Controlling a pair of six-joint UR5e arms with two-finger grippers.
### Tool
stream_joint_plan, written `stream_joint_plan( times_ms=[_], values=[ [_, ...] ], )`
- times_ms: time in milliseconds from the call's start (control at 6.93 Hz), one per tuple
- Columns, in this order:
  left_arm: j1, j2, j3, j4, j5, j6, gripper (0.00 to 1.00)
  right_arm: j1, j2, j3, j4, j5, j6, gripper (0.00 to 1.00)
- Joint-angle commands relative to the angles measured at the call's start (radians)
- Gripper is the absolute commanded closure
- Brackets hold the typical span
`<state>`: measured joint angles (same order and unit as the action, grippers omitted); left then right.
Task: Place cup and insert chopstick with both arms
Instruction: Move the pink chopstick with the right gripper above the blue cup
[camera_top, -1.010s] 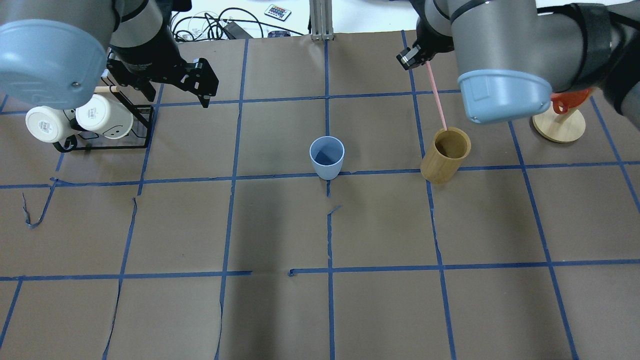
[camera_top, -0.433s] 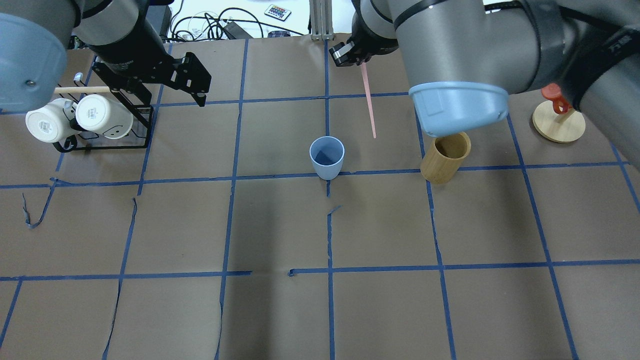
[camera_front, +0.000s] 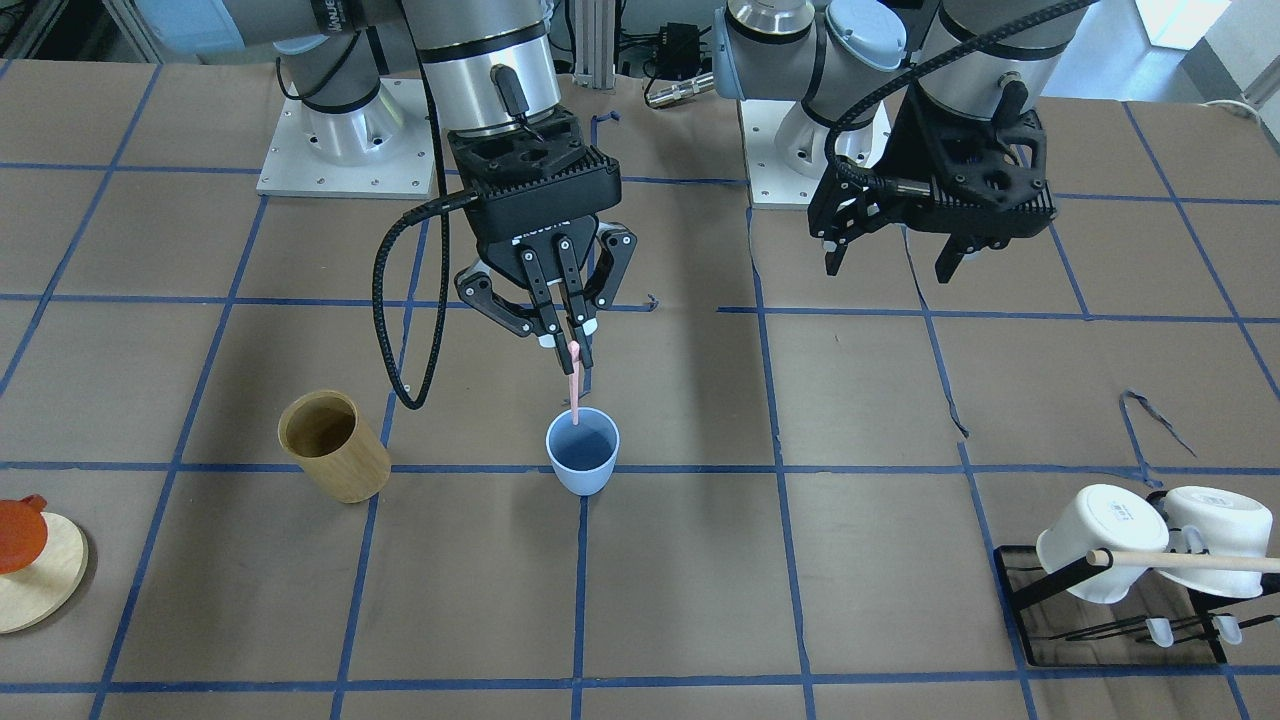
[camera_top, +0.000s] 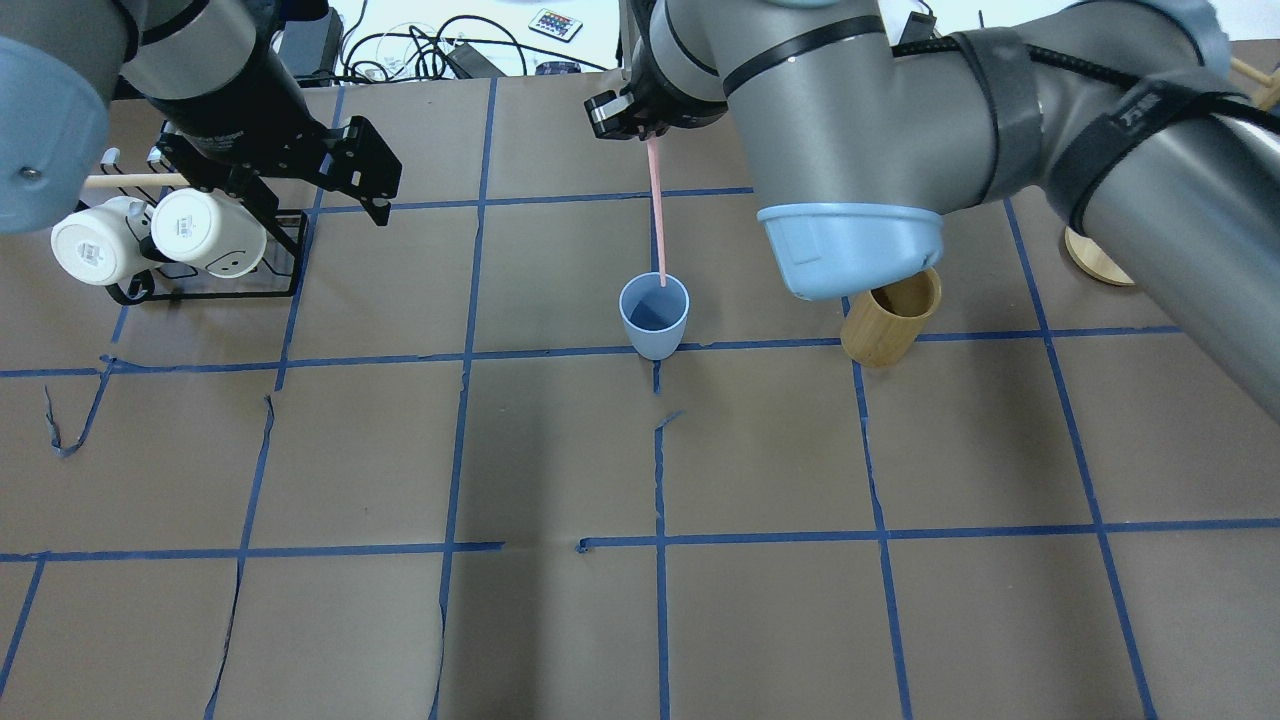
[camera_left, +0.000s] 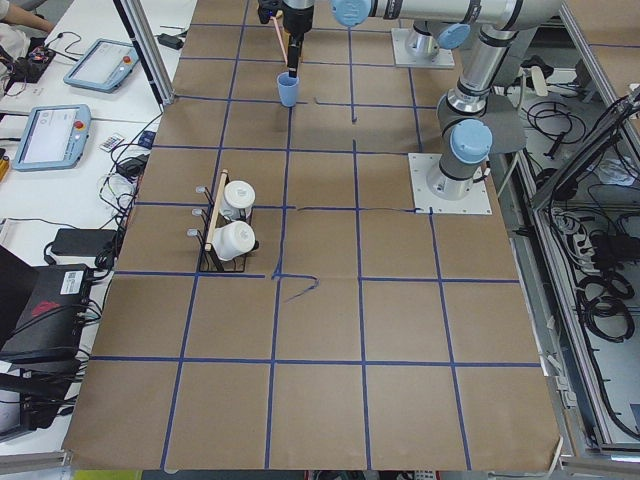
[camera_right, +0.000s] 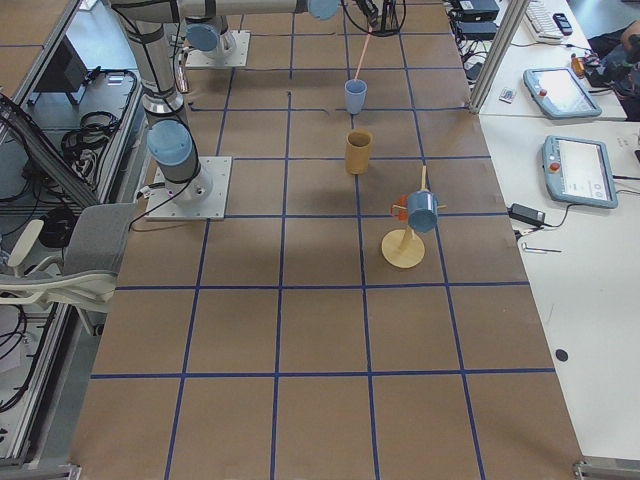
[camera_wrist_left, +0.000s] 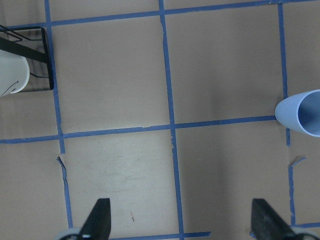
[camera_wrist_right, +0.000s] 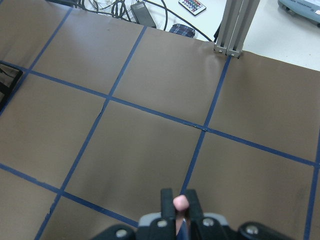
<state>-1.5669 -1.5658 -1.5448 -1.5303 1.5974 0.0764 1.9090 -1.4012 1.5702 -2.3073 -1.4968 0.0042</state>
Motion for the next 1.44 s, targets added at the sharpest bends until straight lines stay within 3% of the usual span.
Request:
stream_joint_plan(
  times_ms=[0,289,577,1299],
  values=[
    [0.013,0.015,-0.001,-0.037,0.007,-0.001,0.00,0.002,0.024,0.008,-0.058,0.013,0.019,1.00],
    [0.016,0.016,0.006,-0.034,0.018,-0.001,0.00,0.002,0.027,0.039,-0.061,0.010,0.013,1.00],
    [0.009,0.026,0.011,-0.027,0.018,-0.009,0.00,0.002,0.030,0.099,-0.180,0.007,0.022,1.00],
    [0.007,0.032,0.003,-0.007,0.007,-0.014,0.00,0.001,0.022,0.102,-0.166,-0.007,0.025,1.00]
  ],
)
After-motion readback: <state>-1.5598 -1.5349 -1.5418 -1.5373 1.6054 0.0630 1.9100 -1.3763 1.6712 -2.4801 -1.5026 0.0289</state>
